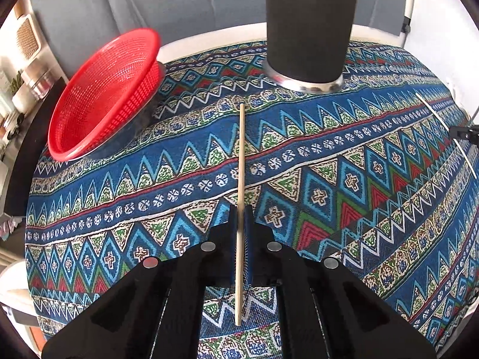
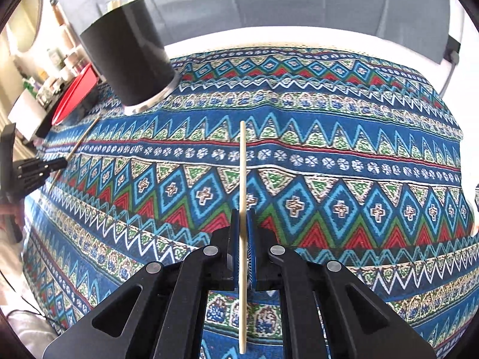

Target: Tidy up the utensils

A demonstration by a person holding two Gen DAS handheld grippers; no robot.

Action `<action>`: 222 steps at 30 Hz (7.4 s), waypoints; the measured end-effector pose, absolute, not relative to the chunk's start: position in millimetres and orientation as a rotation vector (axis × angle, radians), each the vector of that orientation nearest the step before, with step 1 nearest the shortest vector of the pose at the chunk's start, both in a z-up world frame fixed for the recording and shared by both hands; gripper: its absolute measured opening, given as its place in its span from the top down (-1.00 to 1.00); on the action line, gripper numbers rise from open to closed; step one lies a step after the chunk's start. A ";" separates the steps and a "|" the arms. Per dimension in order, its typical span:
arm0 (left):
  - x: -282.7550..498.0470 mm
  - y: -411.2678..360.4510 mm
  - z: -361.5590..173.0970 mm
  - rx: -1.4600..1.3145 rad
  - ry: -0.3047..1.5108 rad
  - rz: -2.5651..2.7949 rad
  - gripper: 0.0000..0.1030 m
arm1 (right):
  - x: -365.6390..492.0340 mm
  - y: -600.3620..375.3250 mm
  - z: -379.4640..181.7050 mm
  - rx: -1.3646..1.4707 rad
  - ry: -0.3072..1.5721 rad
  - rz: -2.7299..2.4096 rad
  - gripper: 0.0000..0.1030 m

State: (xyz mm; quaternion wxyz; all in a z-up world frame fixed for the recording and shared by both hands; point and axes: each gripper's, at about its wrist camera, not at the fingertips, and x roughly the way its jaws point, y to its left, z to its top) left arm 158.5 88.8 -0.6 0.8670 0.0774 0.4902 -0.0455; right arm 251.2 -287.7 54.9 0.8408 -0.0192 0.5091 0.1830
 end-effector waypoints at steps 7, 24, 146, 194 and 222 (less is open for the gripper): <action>158.9 99.4 27.8 0.151 0.974 -0.060 0.91 | 250.6 -318.8 87.8 0.003 0.988 0.372 0.91; 165.3 93.2 124.8 0.182 0.793 -0.020 0.90 | 255.4 -305.8 191.7 0.030 0.754 0.444 0.91; 246.3 18.0 -12.5 0.057 0.943 -0.164 -0.80 | 354.1 -229.2 41.6 0.011 1.210 -0.059 -0.66; 307.2 36.1 166.4 -0.015 0.601 -0.183 0.96 | 427.2 -111.5 227.5 0.287 0.340 0.797 0.91; 319.8 -1.4 121.6 0.069 0.631 -0.202 0.96 | 398.2 -128.9 148.6 0.157 0.409 0.800 0.91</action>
